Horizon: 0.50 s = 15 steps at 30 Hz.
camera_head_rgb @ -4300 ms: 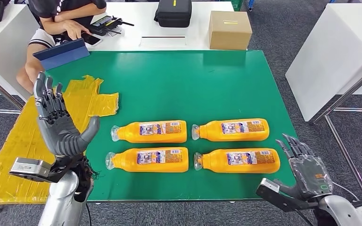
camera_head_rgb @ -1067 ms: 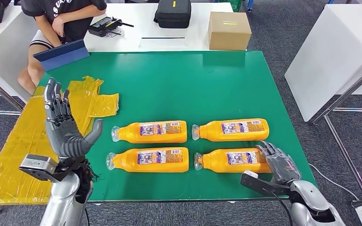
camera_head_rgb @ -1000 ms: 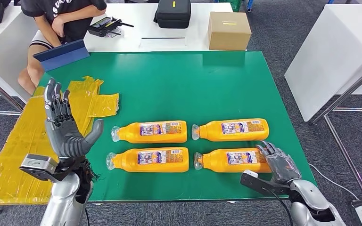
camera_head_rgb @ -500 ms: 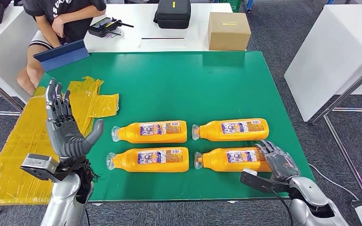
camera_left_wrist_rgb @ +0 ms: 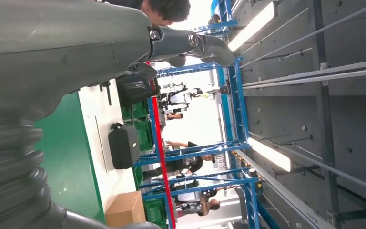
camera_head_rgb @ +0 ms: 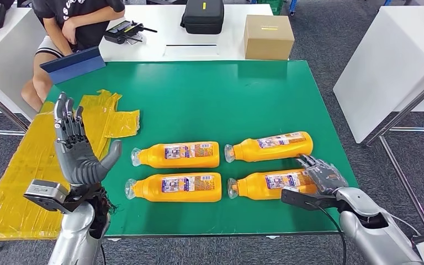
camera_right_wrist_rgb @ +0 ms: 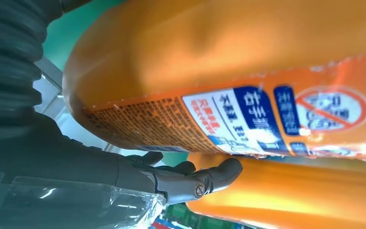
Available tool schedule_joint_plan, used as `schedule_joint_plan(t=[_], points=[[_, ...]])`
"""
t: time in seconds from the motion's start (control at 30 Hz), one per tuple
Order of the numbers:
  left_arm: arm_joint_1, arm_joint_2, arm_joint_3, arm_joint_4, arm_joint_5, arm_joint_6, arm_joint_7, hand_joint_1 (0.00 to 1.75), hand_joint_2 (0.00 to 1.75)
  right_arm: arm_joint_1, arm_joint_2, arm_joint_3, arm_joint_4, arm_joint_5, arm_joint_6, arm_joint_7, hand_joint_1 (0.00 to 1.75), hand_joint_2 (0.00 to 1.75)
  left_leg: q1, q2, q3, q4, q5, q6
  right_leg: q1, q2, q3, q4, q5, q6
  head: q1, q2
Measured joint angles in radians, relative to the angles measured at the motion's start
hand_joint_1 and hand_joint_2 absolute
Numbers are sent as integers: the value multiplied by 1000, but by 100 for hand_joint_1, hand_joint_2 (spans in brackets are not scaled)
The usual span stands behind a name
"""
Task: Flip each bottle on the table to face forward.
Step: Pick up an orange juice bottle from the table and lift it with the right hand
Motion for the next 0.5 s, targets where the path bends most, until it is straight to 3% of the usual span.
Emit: schedule_joint_plan(t=[0.5], points=[[1, 0, 1, 4, 2, 5, -1, 0, 175, -57, -21, 72, 46, -7, 1, -5, 0, 175, 0, 0, 0, 0, 0, 0, 0, 0, 0, 0, 0, 0, 0, 0]])
